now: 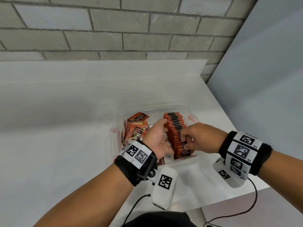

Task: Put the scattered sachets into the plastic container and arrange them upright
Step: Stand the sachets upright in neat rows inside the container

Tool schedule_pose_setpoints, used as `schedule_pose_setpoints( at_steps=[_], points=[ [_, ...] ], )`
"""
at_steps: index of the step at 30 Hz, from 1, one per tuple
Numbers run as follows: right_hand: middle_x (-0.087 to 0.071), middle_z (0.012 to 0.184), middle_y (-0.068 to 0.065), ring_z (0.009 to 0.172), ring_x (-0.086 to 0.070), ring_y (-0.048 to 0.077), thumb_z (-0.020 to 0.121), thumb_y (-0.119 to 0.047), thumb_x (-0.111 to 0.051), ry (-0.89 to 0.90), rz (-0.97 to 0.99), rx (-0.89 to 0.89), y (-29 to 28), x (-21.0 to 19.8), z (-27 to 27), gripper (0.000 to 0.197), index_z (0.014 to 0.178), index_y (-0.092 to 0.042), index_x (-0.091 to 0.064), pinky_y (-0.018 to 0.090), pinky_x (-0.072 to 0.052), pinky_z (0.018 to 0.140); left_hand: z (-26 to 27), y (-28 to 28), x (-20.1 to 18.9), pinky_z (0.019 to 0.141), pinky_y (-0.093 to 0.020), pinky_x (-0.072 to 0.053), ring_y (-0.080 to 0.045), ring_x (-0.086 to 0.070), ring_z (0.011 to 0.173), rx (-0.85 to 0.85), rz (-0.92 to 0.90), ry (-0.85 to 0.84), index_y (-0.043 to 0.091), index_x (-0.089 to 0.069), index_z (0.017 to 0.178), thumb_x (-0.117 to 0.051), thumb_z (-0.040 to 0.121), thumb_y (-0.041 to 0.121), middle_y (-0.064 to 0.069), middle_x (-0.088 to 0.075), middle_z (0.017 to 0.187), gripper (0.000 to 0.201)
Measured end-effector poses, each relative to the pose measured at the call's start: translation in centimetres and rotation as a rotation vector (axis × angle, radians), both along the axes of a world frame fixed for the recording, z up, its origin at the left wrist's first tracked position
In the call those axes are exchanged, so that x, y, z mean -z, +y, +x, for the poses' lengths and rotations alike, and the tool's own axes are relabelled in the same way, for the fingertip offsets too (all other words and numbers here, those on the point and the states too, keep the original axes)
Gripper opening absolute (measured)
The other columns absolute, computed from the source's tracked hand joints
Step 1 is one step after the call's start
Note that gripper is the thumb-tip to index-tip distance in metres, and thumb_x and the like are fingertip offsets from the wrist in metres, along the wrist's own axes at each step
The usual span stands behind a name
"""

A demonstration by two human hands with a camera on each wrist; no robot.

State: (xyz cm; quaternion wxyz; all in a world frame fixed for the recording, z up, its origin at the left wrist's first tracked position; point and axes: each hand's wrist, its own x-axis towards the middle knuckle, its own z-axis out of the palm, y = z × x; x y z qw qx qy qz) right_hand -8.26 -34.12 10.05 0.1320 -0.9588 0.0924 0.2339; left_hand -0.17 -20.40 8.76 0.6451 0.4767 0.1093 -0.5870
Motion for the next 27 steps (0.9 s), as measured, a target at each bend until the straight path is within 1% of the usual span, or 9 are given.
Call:
schedule_pose_setpoints(
  at_steps=[2,5,7,10,13,16,19,23,27],
  points=[
    [-0.063,0.085,-0.006,0.073,-0.056,0.009,0.087,-0.03,-0.065,-0.036,0.073,0.072,0.5,-0.5,0.3,0.011,0.094,-0.023,-0.06,0.011,-0.038,0.057,1.3,1.2,-0.1,0.076,-0.048,-0.047,-0.034,-0.056,0.093,-0.002,-0.037,-0.073,0.007,-0.052,0.119,-0.047,0.096,0.038,-0.02,-0.052,0.103,0.039],
    [-0.063,0.087,-0.006,0.072,-0.056,0.005,0.086,-0.032,-0.067,-0.07,0.28,0.232,2.0,-1.0,1.1,0.015,0.096,-0.026,-0.06,0.008,-0.042,0.06,4.7,4.7,-1.1,0.084,-0.043,-0.054,-0.035,-0.061,0.101,-0.047,-0.149,-0.189,0.009,-0.055,0.122,-0.048,0.094,0.04,-0.019,-0.058,0.118,0.043],
    [-0.063,0.1,-0.003,0.082,-0.058,0.007,0.087,-0.035,-0.066,0.004,0.386,0.334,3.4,-0.9,1.8,0.026,0.109,-0.025,-0.057,0.014,-0.049,0.063,7.3,7.9,-1.9,0.071,-0.037,-0.059,-0.03,-0.068,0.093,-0.097,-0.188,-0.294,0.011,-0.059,0.12,-0.049,0.091,0.04,-0.017,-0.066,0.115,0.042],
    [-0.059,0.12,0.001,0.102,-0.06,0.017,0.087,-0.037,-0.064,0.107,0.347,0.386,4.8,-0.3,3.3,0.047,0.127,-0.016,-0.053,0.031,-0.056,0.081,10.1,12.0,-1.4,0.052,-0.026,-0.052,-0.019,-0.067,0.07,-0.189,-0.026,-0.507,0.016,-0.062,0.112,-0.05,0.092,0.039,-0.012,-0.07,0.106,0.032],
    [-0.061,0.123,0.017,0.106,-0.061,0.031,0.088,-0.034,-0.063,0.14,0.219,0.396,5.5,0.5,5.4,0.052,0.124,0.003,-0.056,0.041,-0.054,0.088,10.7,13.6,1.1,0.054,-0.027,-0.044,-0.019,-0.061,0.068,-0.179,0.211,-0.676,0.018,-0.064,0.104,-0.053,0.095,0.03,-0.016,-0.067,0.107,0.018],
    [-0.066,0.099,0.017,0.091,-0.067,0.03,0.088,-0.03,-0.064,0.239,0.199,0.438,6.1,1.4,6.8,0.043,0.113,0.005,-0.062,0.037,-0.058,0.076,9.8,13.6,3.4,0.053,-0.029,-0.048,-0.021,-0.061,0.069,-0.098,0.269,-0.685,0.018,-0.062,0.106,-0.061,0.092,0.026,-0.015,-0.066,0.111,0.017],
    [-0.064,0.085,0.013,0.078,-0.065,0.024,0.085,-0.03,-0.069,0.326,0.227,0.496,6.8,2.3,7.3,0.036,0.102,0.001,-0.065,0.038,-0.059,0.076,9.2,13.4,4.8,0.054,-0.029,-0.053,-0.023,-0.062,0.068,-0.078,0.242,-0.668,0.015,-0.06,0.111,-0.069,0.088,0.021,-0.014,-0.065,0.107,0.025],
    [-0.068,0.1,0.017,0.081,-0.066,0.023,0.082,-0.021,-0.074,0.352,0.256,0.535,7.6,2.3,7.8,0.037,0.109,-0.003,-0.058,0.041,-0.059,0.076,9.2,13.8,5.3,0.051,-0.026,-0.054,-0.022,-0.062,0.066,-0.118,0.192,-0.644,0.009,-0.059,0.112,-0.069,0.087,0.013,-0.011,-0.063,0.095,0.027],
    [-0.061,0.108,0.005,0.092,-0.062,0.019,0.079,-0.022,-0.076,0.377,0.324,0.56,8.1,2.6,7.8,0.049,0.12,-0.014,-0.049,0.04,-0.059,0.078,9.2,14.0,5.5,0.053,-0.025,-0.055,-0.019,-0.061,0.063,-0.122,0.164,-0.633,0.009,-0.059,0.111,-0.067,0.088,0.009,-0.009,-0.062,0.093,0.025]
  ],
)
